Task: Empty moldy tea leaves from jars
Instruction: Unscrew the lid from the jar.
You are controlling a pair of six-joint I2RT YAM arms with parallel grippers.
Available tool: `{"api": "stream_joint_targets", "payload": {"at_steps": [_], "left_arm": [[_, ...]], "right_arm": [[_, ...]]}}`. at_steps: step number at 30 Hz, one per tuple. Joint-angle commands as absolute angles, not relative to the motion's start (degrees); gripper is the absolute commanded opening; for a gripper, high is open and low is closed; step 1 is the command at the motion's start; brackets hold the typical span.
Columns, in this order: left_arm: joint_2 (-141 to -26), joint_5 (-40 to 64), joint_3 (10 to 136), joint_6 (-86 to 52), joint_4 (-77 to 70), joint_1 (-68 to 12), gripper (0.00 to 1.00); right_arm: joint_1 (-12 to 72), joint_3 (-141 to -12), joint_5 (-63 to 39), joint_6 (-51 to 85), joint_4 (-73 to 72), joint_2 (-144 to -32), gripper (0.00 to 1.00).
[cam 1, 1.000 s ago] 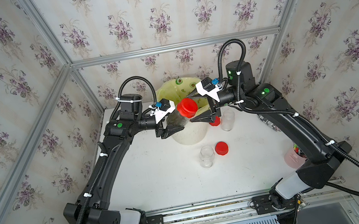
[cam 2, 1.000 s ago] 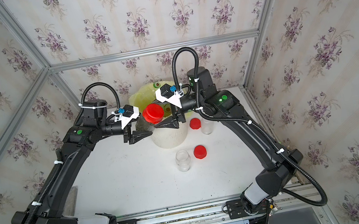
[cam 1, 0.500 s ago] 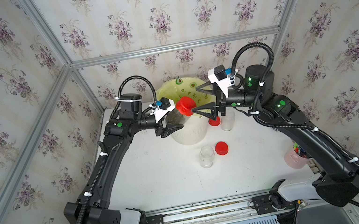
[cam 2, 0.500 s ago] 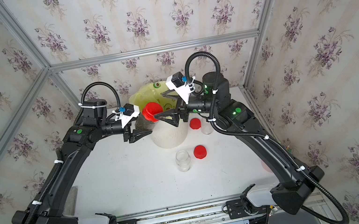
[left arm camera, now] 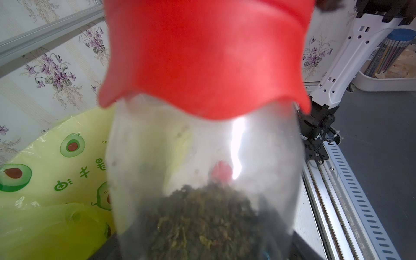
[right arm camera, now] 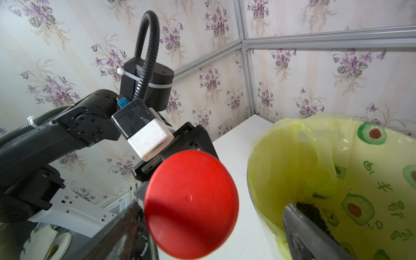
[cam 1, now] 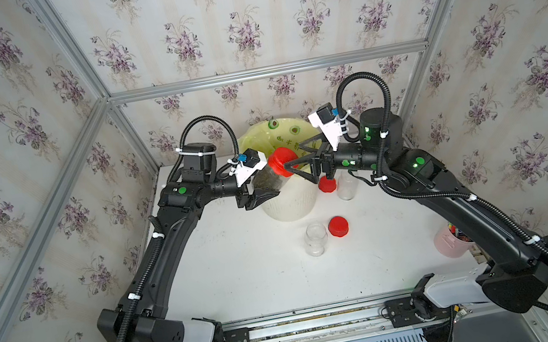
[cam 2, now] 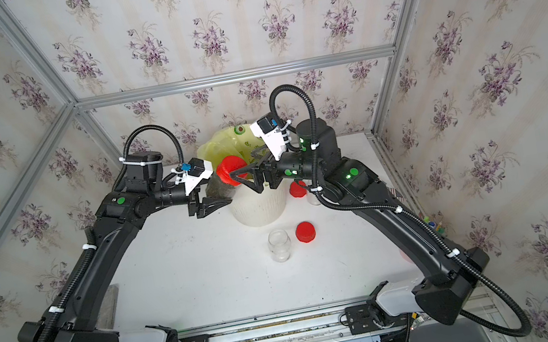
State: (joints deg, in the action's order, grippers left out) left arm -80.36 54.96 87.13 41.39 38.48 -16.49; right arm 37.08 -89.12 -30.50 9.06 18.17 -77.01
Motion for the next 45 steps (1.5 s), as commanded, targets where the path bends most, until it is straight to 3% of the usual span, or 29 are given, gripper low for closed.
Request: {"api": "stream_joint_targets", "payload": {"at_steps": [1, 12, 19, 29, 45], "left_arm": [[-80.3, 55.8, 87.5, 41.7, 37.8, -16.4, 0.75], [-80.4, 56.1, 87.7, 41.5, 37.8, -16.4, 0.75], [-80.5, 56.3, 87.6, 41.6, 37.8, -16.4, 0.76], [-80.4, 56.3, 87.7, 41.5, 37.8, -16.4, 0.76], [-80.1, 56.3, 87.4, 41.7, 37.8, -16.4, 0.76]], "right_arm": [[37.6, -89.4, -28.9, 9.7, 18.0, -77.4, 0.96], [38.9, -91.2, -29.8, 8.9, 17.6, -79.2, 0.89], [38.9, -92.1, -30.7, 7.7, 18.1, -80.3, 0.67], [38.9, -93.8, -35.3, 2.2, 19.7, -81.2, 0.47], [36.9, -104.1, -41.0, -17.0, 32.0, -87.1, 0.42]]}}
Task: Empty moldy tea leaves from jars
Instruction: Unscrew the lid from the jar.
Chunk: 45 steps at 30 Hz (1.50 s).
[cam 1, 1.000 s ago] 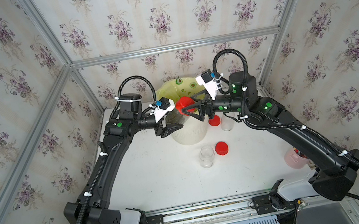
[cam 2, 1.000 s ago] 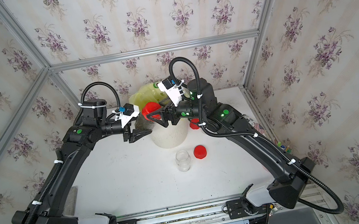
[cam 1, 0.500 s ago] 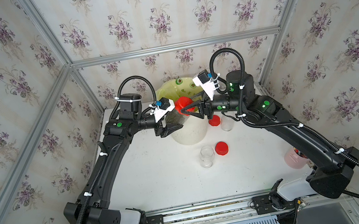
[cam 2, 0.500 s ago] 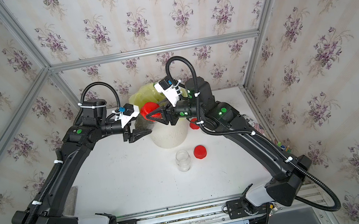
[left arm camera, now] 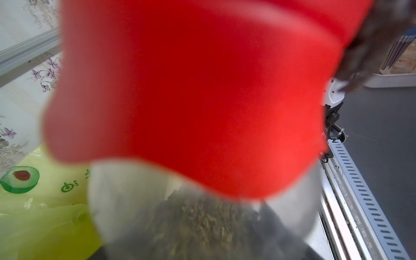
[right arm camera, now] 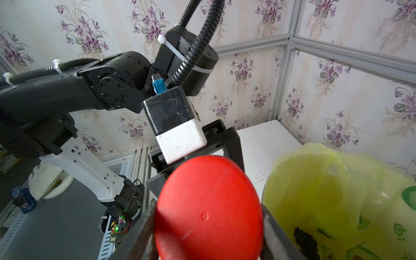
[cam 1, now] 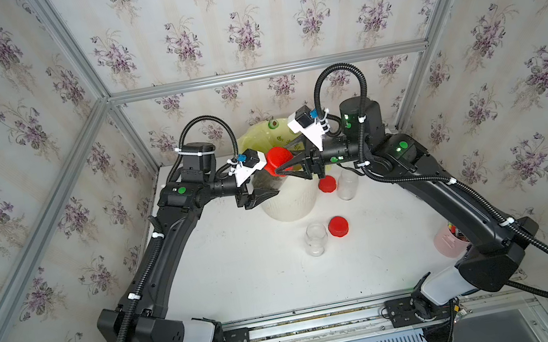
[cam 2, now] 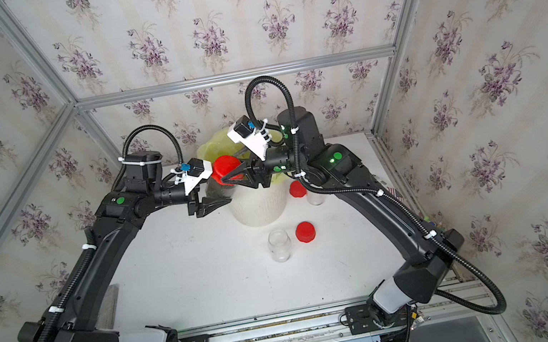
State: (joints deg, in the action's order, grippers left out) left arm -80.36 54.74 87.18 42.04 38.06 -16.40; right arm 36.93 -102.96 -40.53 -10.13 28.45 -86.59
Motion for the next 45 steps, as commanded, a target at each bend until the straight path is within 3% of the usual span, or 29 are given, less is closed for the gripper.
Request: {"api": "stream_joint_targets", "payload": {"at_steps": [1, 13, 20, 24, 38, 45], "left_arm": [[-80.1, 56.4, 87.3, 41.7, 37.7, -16.4, 0.76], [-80.1, 56.8, 87.4, 42.0, 38.2, -16.4, 0.76], [-80.5, 57.0, 87.5, 41.9, 38.3, -16.5, 0.76], [-80.6, 56.9, 87.6, 42.0, 38.3, -16.4, 0.76], [-80.8, 56.6, 87.9, 42.0, 38.4, -16.4, 0.76], [-80.8, 56.3, 87.9, 41.9, 38.5, -16.4, 0.76]], "right_arm": [[36.8, -104.1, -41.0, -18.3, 32.7, -86.9, 0.43], [32.0, -105.7, -45.8, -24.2, 37.5, -88.5, 0.48], [32.1, -100.7, -48.1, -19.3, 30.9, -85.0, 0.87], [32.2, -96.3, -48.2, -15.6, 25.3, -81.1, 0.99], [33.0, -98.2, -33.5, 3.4, 24.6, -79.8, 1.0], [38.4, -101.8, -29.3, 5.4, 29.4, -82.5, 1.0]]}}
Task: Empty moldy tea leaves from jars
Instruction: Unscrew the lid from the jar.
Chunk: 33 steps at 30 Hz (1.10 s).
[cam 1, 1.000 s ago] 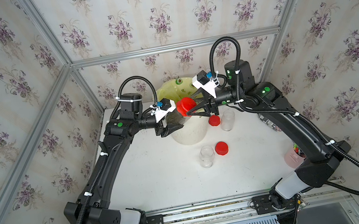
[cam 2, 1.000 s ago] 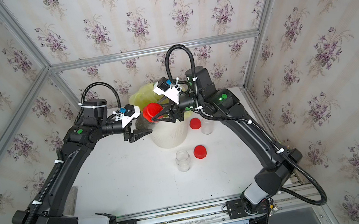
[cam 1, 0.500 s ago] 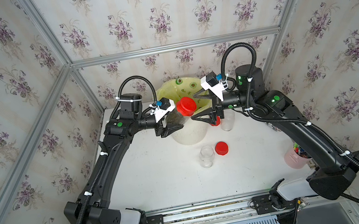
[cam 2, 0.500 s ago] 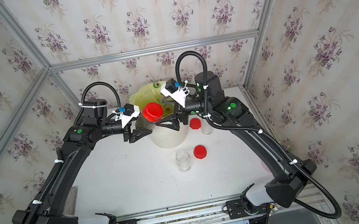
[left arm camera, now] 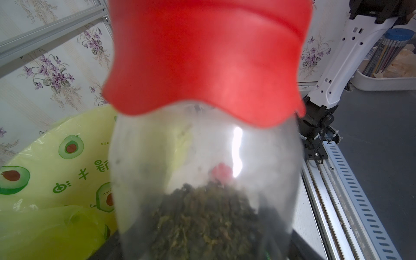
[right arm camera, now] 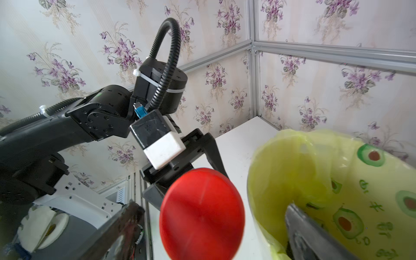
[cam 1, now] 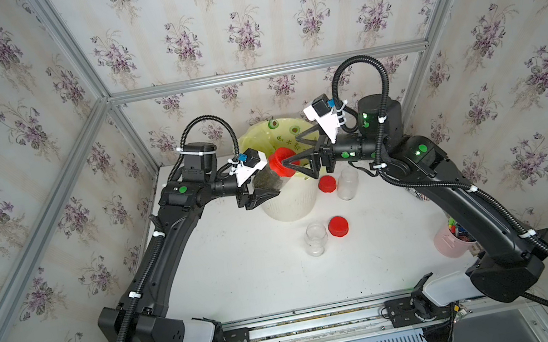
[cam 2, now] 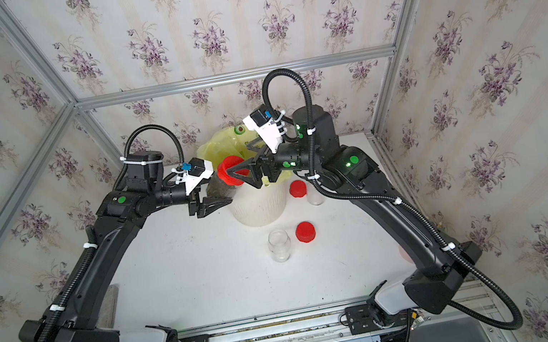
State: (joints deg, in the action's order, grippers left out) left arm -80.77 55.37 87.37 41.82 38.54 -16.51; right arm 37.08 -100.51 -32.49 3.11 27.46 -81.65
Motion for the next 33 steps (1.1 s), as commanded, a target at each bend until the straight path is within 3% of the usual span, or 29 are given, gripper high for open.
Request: {"api": "stream_joint_targets", "payload": {"at_steps": [1, 9, 16, 33], "left_arm": [[-80.9, 56.3, 87.9, 41.9, 38.4, -16.4, 0.76], [-80.8, 56.6, 87.9, 42.0, 38.4, -16.4, 0.76], [-80.9, 56.6, 87.8, 42.0, 38.4, -16.4, 0.76], [-80.8, 56.7, 87.9, 41.9, 38.5, -16.4, 0.76]], "right_arm": [[38.6, -102.2, -29.0, 5.7, 29.8, -82.9, 1.0], [42.2, -105.4, -21.2, 5.6, 33.1, -85.7, 0.96], [43.0, -105.1, -20.1, 5.4, 33.5, -85.7, 0.83], [43.0, -105.2, -19.5, 4.0, 34.6, -84.9, 0.85]]}}
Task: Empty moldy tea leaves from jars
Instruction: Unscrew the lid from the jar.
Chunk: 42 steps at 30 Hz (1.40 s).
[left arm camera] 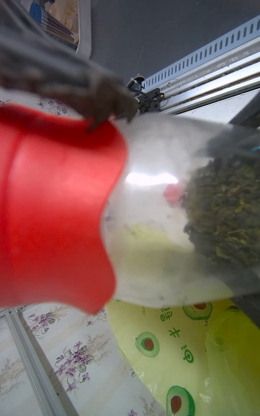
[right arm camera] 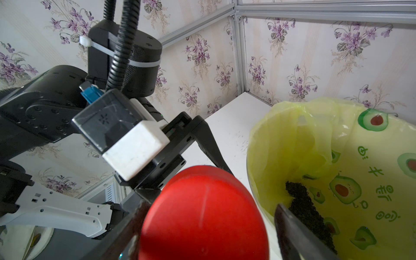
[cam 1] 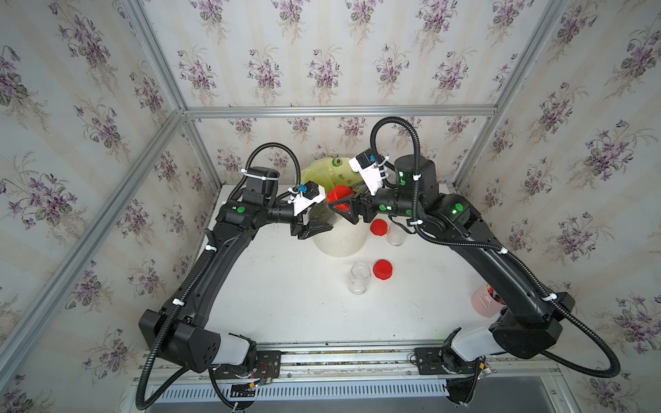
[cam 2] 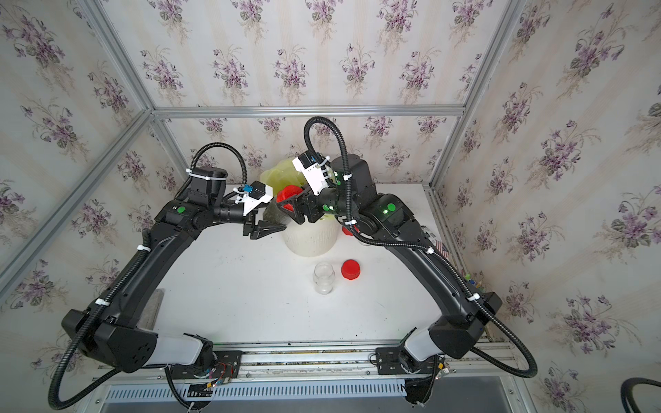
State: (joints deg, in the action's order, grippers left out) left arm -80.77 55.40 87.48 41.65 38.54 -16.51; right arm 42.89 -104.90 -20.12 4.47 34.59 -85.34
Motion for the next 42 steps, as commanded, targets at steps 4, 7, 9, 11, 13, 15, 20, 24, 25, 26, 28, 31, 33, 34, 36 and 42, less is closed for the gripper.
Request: {"api": "stream_joint_targets", "payload": {"at_steps": [4, 7, 9, 11, 13, 15, 20, 24, 25, 26, 28, 31, 33, 34, 36, 42], "left_arm": [[-80.9, 56.6, 87.9, 41.9, 38.6, -16.4, 0.76], [-80.8, 56.7, 87.9, 41.9, 38.6, -16.4, 0.76], [-80.9, 56.8, 87.9, 41.8, 38.6, -16.4, 0.76], [-80.8, 56.7, 87.9, 41.8, 38.5, -16.4, 0.76], [-80.9, 56.7, 87.7, 41.8, 38.5, -16.4, 0.76], [-80.8, 56.5, 87.7, 41.9, 38.5, -16.4, 0.76], [-80.8, 56.5, 87.7, 42.0, 38.6, -16.4, 0.76], [-80.9, 56.7, 87.6, 42.0, 38.6, -16.4, 0.76], [-80.9, 56.9, 87.7, 42.0, 38.6, -16.4, 0.76], [-80.8, 56.8, 87.6, 41.9, 38.7, -16.4, 0.76], [-80.7, 56.7, 87.7, 42.2, 38.8, -16.4, 0.76], [-80.4, 56.9, 87.8, 42.5, 39.0, -16.4, 0.76], [-80.3, 57.3, 87.8, 42.5, 39.1, -16.4, 0.76], [-80.3, 57.4, 87.9, 42.5, 39.1, -16.4, 0.76], [-80.3, 57.4, 87.9, 42.6, 39.2, -16.4, 0.76], [-80.6, 57.7, 88.0, 42.6, 39.4, -16.4, 0.76]], "right_arm": [[43.0, -105.0, -20.0, 3.9, 34.7, -84.6, 0.85], [43.0, -104.6, -20.1, 3.6, 34.6, -84.0, 0.82], [43.0, -104.3, -20.3, 3.5, 34.5, -83.8, 0.78], [43.0, -104.3, -20.5, 3.2, 34.5, -83.7, 0.72], [43.0, -104.2, -20.3, 2.6, 34.5, -83.8, 0.68], [42.8, -103.9, -20.4, 2.0, 34.4, -83.7, 0.64], [42.5, -104.2, -21.8, -0.5, 35.0, -84.0, 0.58], [40.9, -104.4, -25.4, -3.2, 34.8, -84.2, 0.52], [40.1, -104.4, -26.6, -4.2, 34.9, -84.1, 0.51], [39.5, -104.7, -27.5, -5.1, 35.3, -84.2, 0.5], [38.4, -104.8, -29.7, -7.8, 36.0, -84.0, 0.47], [37.2, -104.6, -32.7, -11.2, 36.2, -83.9, 0.46], [36.8, -104.9, -35.6, -13.0, 36.3, -84.3, 0.45], [36.8, -105.0, -37.0, -14.1, 36.3, -84.5, 0.44], [36.8, -105.2, -38.8, -16.1, 36.2, -85.0, 0.44], [36.3, -108.9, -40.6, -23.0, 39.6, -87.6, 0.41]]}}
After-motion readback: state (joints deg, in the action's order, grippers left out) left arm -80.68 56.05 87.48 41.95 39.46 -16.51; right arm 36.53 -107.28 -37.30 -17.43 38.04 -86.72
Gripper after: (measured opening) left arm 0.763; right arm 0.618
